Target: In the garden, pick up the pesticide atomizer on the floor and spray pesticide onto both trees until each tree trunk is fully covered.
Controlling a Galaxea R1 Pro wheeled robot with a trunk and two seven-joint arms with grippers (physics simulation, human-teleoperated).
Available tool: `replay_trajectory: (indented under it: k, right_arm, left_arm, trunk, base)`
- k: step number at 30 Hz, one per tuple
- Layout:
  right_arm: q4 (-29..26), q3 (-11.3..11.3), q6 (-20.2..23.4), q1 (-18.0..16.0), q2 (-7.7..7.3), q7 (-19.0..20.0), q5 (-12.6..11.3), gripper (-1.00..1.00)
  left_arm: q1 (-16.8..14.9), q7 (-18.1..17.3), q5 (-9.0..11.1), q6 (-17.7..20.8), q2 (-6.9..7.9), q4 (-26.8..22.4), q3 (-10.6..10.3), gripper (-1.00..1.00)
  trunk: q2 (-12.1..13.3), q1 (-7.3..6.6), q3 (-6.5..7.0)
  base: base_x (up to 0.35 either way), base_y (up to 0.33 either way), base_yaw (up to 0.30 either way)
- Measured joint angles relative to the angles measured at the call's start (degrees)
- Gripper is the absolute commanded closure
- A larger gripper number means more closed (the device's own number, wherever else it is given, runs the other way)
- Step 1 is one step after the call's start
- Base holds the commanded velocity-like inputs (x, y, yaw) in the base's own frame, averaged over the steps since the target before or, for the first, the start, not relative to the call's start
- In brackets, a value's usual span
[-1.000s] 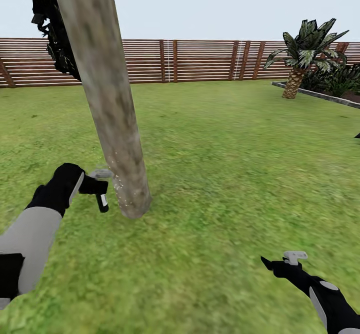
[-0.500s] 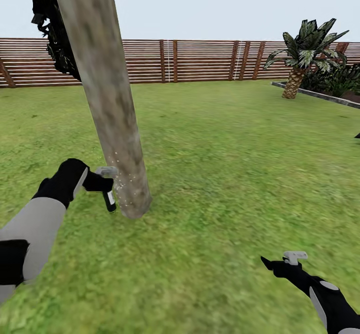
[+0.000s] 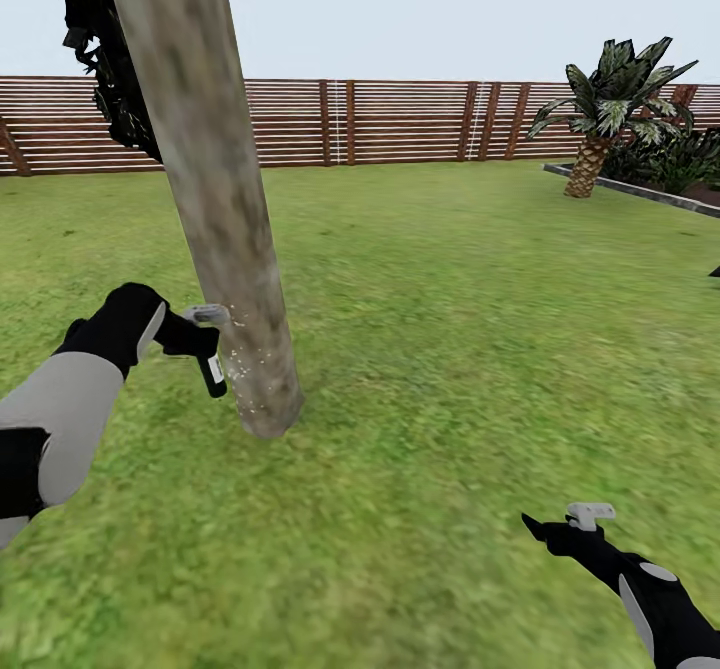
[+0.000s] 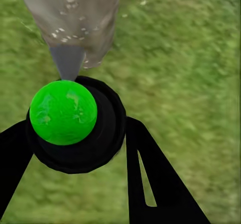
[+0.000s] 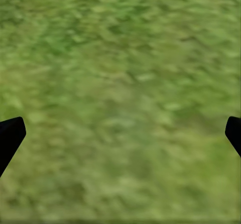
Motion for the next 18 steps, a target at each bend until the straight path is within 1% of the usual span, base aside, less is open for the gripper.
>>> replay_trajectory:
  k: [2, 8, 10, 14, 17, 18]
  right_arm:
    - [0.0, 0.0, 0.0, 0.0, 0.00, 0.0, 0.0, -1.00]
    - [0.0, 0.0, 0.0, 0.0, 0.00, 0.0, 0.0, -1.00]
    - [0.0, 0.0, 0.0, 0.0, 0.00, 0.0, 0.0, -1.00]
    - [0.0, 0.0, 0.0, 0.0, 0.00, 0.1, 0.0, -1.00]
    - [0.0, 0.0, 0.0, 0.0, 0.00, 0.1, 0.0, -1.00]
    - [0.0, 0.0, 0.0, 0.0, 0.00, 0.1, 0.0, -1.00]
  left_arm:
    - [-0.6, 0.0, 0.0, 0.0, -0.05, 0.5, 0.0, 1.00]
    - [-5.8, 0.0, -0.1, 0.0, -0.17, 5.2, 0.0, 1.00]
    - [-6.0, 0.0, -0.1, 0.0, -0.17, 5.6, -0.1, 1.00]
    - [-4.9, 0.0, -0.3, -0.2, -0.26, 5.7, -0.2, 1.00]
    - [-1.8, 0.0, -0.3, -0.3, -0.29, 5.5, -0.2, 1.00]
    - [0.7, 0.0, 0.2, -0.4, -0.45, 5.1, 0.0, 1.00]
  trunk:
    - [0.0, 0.00, 0.00]
    - [0.0, 0.00, 0.00]
    - [0.0, 0.00, 0.00]
    - [0.0, 0.00, 0.00]
    - [0.0, 0.01, -0.01]
    - [0.0, 0.00, 0.00]
  base:
    - [0.000, 0.000, 0.000]
    - [0.000, 0.000, 0.000]
    - [0.000, 0.000, 0.000]
    - [0.000, 0.000, 0.000]
    - [0.000, 0.000, 0.000]
    - [0.000, 0.000, 0.000]
